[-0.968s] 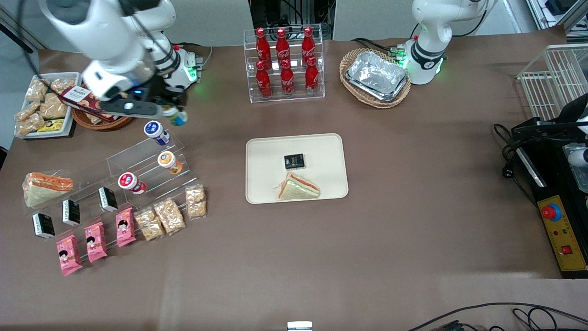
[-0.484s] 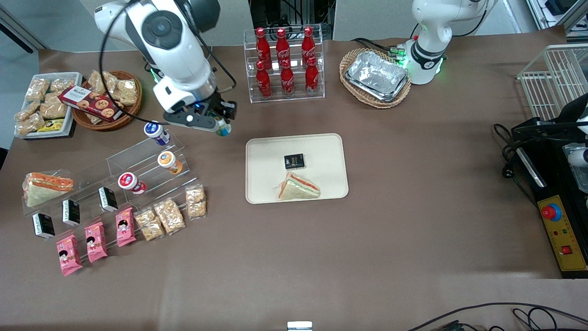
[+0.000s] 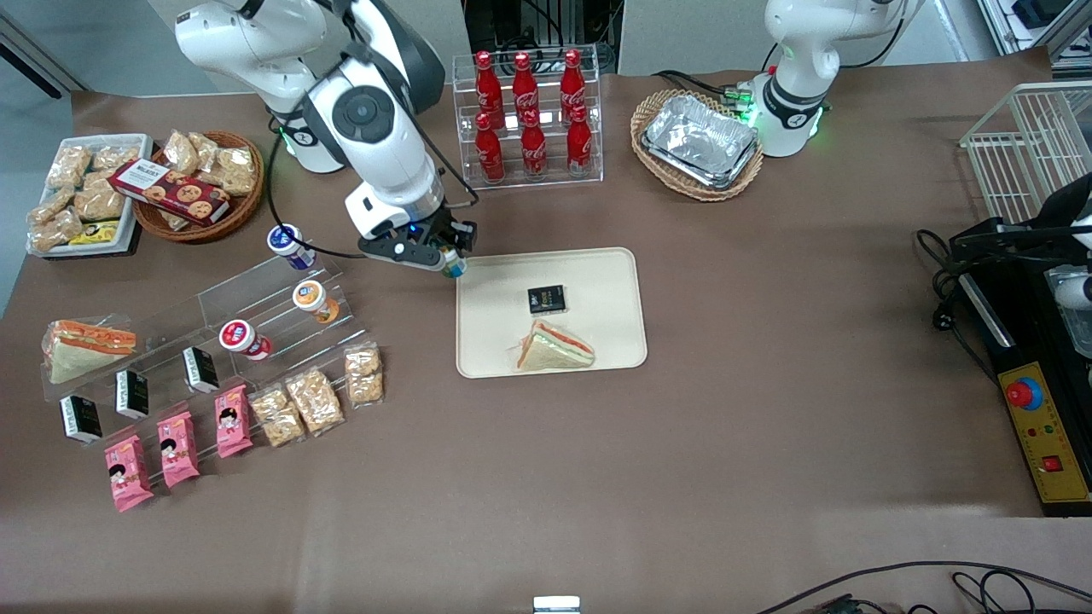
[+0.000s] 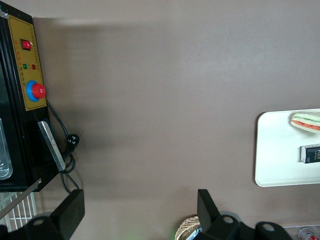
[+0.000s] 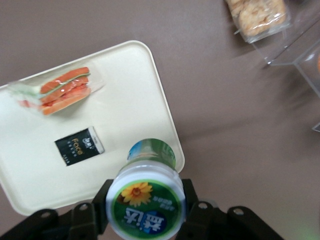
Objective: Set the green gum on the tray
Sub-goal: 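Lift the green-label bottle and carry it over the cream tray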
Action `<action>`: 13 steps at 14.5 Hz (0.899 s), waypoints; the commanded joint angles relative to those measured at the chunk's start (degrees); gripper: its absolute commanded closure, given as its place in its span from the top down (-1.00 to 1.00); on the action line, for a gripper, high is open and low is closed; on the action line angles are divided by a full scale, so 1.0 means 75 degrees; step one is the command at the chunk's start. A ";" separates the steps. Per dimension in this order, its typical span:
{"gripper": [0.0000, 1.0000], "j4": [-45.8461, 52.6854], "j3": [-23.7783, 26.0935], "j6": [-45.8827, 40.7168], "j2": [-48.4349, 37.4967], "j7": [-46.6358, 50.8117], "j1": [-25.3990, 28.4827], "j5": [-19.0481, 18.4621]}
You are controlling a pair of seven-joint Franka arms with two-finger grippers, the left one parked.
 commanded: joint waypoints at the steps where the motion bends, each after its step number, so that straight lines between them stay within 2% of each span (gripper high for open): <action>1: -0.70 -0.0357 0.0033 0.1007 0.0514 0.0172 0.0003 0.0081; 4: -0.70 -0.0368 0.0021 0.1605 0.1088 0.0255 0.0062 0.0046; 10: -0.70 -0.0708 0.0021 0.2613 0.1757 0.0781 0.0226 -0.0598; 13: -0.70 -0.0708 0.0021 0.2860 0.2120 0.1413 0.0413 -0.1229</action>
